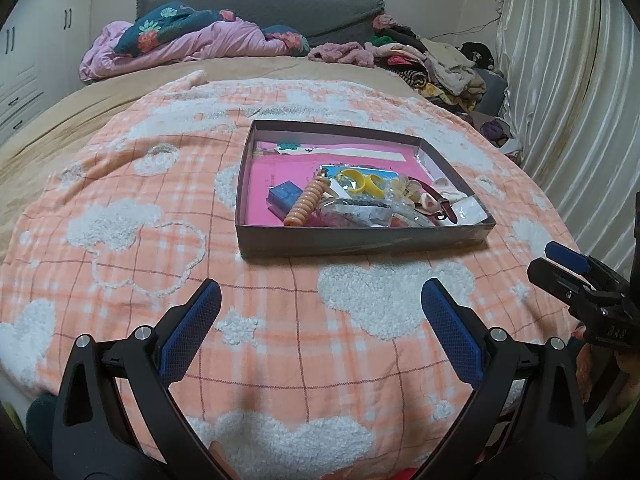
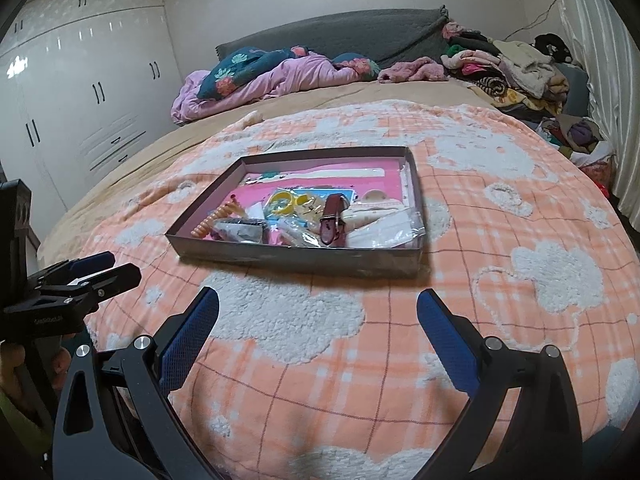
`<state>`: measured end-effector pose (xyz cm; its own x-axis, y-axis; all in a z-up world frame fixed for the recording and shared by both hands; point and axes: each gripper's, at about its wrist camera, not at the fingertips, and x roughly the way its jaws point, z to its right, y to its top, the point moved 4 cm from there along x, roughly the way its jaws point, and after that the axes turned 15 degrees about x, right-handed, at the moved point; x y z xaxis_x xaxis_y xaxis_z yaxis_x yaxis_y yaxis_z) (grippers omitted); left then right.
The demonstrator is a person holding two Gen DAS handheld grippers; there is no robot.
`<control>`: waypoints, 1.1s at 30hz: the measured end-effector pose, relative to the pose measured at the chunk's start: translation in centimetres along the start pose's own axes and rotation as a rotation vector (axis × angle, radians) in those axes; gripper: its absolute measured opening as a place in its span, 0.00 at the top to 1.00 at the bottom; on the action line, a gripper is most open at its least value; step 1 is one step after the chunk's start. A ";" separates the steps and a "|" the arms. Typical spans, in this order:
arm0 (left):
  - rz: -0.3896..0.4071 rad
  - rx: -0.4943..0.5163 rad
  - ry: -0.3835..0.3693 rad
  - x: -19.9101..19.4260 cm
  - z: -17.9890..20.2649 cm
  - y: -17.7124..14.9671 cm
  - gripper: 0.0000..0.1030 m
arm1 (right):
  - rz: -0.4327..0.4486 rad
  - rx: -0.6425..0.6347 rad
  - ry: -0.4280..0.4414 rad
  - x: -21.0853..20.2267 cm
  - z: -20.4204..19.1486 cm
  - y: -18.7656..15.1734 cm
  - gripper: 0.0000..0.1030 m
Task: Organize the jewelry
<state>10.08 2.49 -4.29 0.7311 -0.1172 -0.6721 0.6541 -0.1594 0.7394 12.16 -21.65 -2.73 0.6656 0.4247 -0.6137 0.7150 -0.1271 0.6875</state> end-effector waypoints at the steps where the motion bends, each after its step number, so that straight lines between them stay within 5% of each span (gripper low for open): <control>1: 0.000 0.001 -0.001 0.0 0.0 0.0 0.09 | -0.001 -0.002 0.000 0.0 -0.1 0.0 0.04; 33: 0.009 0.014 0.003 -0.5 -0.1 0.3 0.09 | 0.008 0.020 -0.010 -0.3 0.5 0.4 0.04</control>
<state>9.91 2.58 -3.78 0.7374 -0.1160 -0.6654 0.6448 -0.1724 0.7446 12.33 -22.32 -2.48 0.6730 0.4150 -0.6123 0.7139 -0.1480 0.6844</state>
